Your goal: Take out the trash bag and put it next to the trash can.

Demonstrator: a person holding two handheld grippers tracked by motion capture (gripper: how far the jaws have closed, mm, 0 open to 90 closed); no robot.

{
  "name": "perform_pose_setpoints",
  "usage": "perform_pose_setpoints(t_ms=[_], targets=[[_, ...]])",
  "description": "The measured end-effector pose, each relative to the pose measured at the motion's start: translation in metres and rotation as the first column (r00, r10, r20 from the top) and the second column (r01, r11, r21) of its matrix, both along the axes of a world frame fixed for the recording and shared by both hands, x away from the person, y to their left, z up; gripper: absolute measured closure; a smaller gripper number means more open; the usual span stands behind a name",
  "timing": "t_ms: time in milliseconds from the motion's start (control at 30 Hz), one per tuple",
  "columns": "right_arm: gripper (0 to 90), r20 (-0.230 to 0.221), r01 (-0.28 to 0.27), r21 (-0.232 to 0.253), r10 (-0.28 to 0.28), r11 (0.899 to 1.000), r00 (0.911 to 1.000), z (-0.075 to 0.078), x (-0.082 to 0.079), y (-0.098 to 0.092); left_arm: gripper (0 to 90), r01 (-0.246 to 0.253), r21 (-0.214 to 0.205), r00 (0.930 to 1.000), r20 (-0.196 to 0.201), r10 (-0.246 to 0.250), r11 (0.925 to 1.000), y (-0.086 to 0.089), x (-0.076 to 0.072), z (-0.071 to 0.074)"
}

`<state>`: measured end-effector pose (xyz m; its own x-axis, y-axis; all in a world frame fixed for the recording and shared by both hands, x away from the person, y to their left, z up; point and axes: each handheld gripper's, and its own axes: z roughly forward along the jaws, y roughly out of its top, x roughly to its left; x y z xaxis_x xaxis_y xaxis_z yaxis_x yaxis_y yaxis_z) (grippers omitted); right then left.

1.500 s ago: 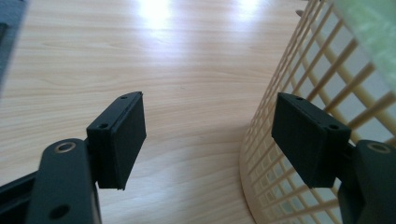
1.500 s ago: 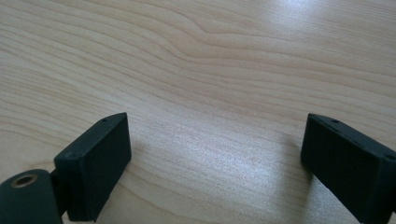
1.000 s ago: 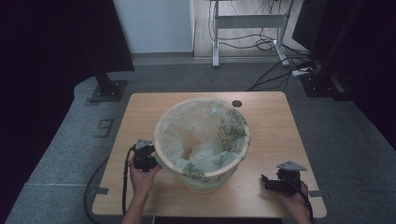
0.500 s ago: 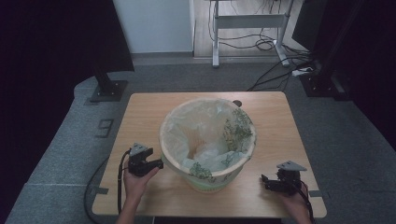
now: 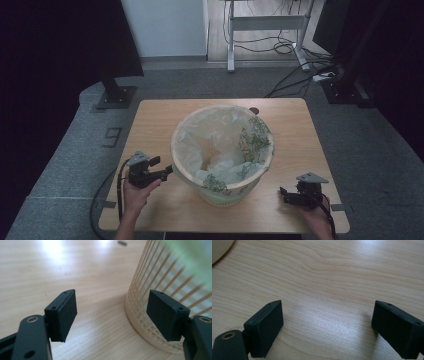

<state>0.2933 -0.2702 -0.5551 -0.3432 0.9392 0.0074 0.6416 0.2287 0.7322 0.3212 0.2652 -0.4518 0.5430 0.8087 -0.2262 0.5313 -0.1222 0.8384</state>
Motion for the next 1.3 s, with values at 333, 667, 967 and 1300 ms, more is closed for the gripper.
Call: perform_pose_setpoints(t_ms=[333,667,967,1300], targets=[[10.2,0.000,0.005,0.000,-0.005,1.000,1.0000,0.000,0.000,0.000,28.5,0.068,-0.098,0.9941,0.091,-0.059,0.9929,0.023,-0.004,0.083],[10.4,0.003,0.008,0.000,-0.008,1.000,1.0000,0.000,0.000,0.000,29.0,0.186,-0.006,0.9703,0.158,-0.183,0.9825,-0.022,0.016,0.152],[10.7,0.004,0.007,0.000,-0.007,1.000,1.0000,0.000,0.000,0.000,37.3,0.222,0.039,0.9685,0.107,-0.225,0.9743,-0.047,0.037,0.143],[10.6,0.003,0.007,0.000,-0.007,1.000,1.0000,0.000,0.000,0.000,67.1,0.152,0.053,0.9754,0.153,-0.159,0.9869,-0.049,0.038,0.126]])
